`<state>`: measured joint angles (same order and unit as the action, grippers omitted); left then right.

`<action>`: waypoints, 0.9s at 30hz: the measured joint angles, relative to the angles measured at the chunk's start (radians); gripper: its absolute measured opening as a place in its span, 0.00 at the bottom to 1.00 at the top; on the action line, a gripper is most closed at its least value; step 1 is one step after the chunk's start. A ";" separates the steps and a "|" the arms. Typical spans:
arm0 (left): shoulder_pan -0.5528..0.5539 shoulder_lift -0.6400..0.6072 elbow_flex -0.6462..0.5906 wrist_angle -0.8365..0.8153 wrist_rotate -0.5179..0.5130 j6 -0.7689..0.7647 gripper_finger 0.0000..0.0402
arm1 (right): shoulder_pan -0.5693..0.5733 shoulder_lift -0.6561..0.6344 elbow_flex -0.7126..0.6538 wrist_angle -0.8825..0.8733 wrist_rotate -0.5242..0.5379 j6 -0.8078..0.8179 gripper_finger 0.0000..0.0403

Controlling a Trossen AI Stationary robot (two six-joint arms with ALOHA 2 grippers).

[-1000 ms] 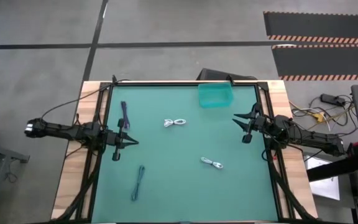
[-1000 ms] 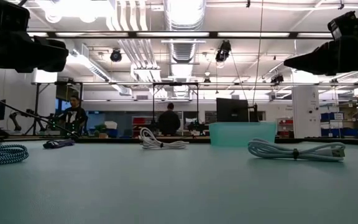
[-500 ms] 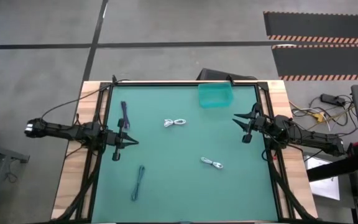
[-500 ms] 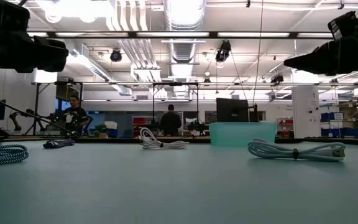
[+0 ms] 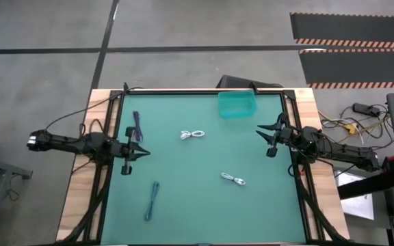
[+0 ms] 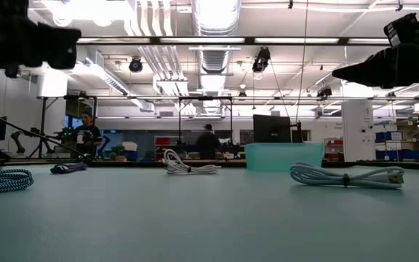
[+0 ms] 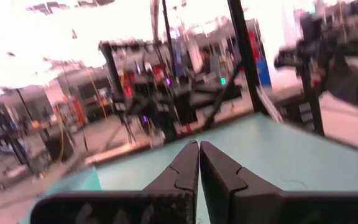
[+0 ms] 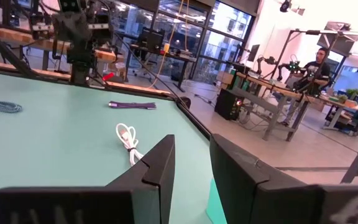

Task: Pick and place USB-C Cables
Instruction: Put the top white charger cable into the blue bin

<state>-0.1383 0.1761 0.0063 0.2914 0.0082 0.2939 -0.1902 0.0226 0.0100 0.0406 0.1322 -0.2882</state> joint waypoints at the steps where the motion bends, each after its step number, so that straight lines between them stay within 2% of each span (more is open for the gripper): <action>1: 0.000 0.000 0.000 0.019 0.000 0.000 0.00 | 0.000 0.000 0.000 0.000 0.000 0.000 0.23; 15: 0.000 0.000 0.000 0.079 0.000 -0.008 0.00 | 0.000 0.000 0.000 0.000 0.000 0.035 0.23; 21: 0.000 -0.002 0.000 0.117 0.000 -0.163 0.00 | 0.000 0.000 0.000 0.000 0.000 0.100 0.23; 27: 0.000 -0.001 0.000 0.120 0.000 -0.182 0.00 | 0.000 0.000 0.000 0.000 0.000 0.184 0.23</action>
<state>-0.1387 0.1753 0.0063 0.4118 0.0082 0.1116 -0.1902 0.0223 0.0099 0.0408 0.1318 -0.1041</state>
